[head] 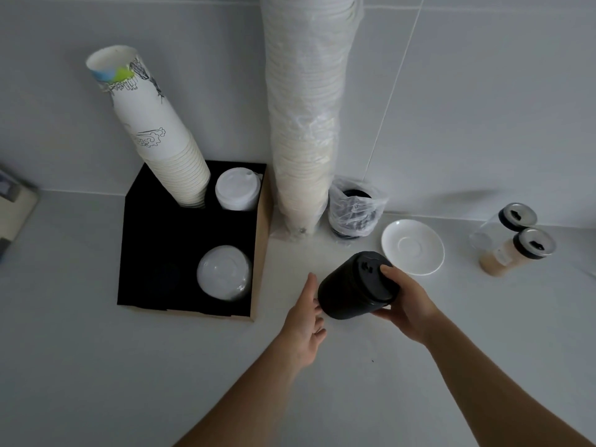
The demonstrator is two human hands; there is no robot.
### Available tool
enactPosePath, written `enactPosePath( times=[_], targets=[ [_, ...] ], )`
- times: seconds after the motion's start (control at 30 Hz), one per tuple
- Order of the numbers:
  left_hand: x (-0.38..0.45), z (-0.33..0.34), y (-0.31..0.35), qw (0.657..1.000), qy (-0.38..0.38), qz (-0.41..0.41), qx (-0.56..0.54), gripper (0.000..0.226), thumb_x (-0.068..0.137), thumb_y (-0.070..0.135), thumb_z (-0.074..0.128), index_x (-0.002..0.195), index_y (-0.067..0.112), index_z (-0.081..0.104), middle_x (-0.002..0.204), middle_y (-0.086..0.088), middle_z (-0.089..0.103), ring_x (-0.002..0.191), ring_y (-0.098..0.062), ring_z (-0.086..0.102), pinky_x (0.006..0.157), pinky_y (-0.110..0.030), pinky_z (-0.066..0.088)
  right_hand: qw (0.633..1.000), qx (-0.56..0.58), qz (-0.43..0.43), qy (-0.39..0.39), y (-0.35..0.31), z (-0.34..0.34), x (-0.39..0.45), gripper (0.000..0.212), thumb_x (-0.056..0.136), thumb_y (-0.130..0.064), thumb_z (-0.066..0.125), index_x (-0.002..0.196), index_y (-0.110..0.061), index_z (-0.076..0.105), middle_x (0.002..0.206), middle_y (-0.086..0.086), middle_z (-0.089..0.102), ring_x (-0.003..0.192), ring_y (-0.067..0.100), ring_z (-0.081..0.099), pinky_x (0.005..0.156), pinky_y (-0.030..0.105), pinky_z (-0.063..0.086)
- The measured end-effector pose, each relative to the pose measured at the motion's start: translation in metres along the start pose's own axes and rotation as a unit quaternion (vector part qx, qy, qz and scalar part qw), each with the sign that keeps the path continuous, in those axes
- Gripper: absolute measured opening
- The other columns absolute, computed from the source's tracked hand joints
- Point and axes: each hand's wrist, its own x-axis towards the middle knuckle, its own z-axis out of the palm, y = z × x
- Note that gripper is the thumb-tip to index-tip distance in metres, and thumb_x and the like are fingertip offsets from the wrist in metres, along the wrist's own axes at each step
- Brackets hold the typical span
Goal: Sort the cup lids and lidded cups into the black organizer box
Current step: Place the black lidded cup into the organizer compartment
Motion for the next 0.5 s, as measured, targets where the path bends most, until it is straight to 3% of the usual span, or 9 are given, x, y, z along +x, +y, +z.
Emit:
enactPosePath(
  times=[0.4, 0.5],
  targets=[
    [-0.010, -0.005, -0.009, 0.999, -0.026, 0.014, -0.022, 0.074, 0.086, 0.064, 0.046, 0.135, 0.009, 0.051, 0.142, -0.012, 0.050, 0.138, -0.024, 0.039, 0.118, -0.039, 0.026, 0.999, -0.007, -0.046, 0.010, 0.012, 0.007, -0.030, 0.044, 0.078, -0.048, 0.056, 0.119, -0.035, 0.065, 0.130, 0.000, 0.066, 0.118, 0.023, 0.061, 0.104, 0.048, 0.046],
    [-0.020, -0.012, -0.012, 0.999, -0.016, 0.033, -0.008, 0.052, 0.088, 0.057, 0.050, 0.120, 0.016, 0.058, 0.130, -0.010, 0.056, 0.134, -0.024, 0.045, 0.116, -0.039, 0.031, 0.998, -0.031, -0.052, 0.003, 0.010, 0.013, -0.041, 0.037, 0.085, -0.049, 0.054, 0.118, -0.040, 0.065, 0.129, -0.005, 0.067, 0.118, 0.020, 0.062, 0.106, 0.048, 0.044]
  ],
)
